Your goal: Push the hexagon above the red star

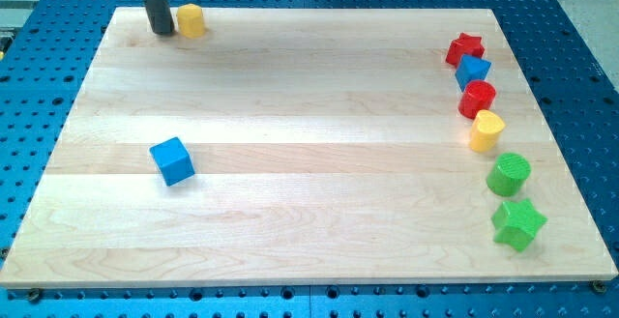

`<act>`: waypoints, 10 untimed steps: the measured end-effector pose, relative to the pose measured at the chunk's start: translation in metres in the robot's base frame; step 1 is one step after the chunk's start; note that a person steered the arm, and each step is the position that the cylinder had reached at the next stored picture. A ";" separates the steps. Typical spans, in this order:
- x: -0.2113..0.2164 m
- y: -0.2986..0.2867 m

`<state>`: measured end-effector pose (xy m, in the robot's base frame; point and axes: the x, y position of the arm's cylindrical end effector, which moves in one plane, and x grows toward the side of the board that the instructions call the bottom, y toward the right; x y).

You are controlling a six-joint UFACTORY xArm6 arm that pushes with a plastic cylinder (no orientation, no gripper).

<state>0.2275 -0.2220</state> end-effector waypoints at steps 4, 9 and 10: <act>0.097 0.248; 0.044 0.324; 0.020 0.290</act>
<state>0.2478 0.0683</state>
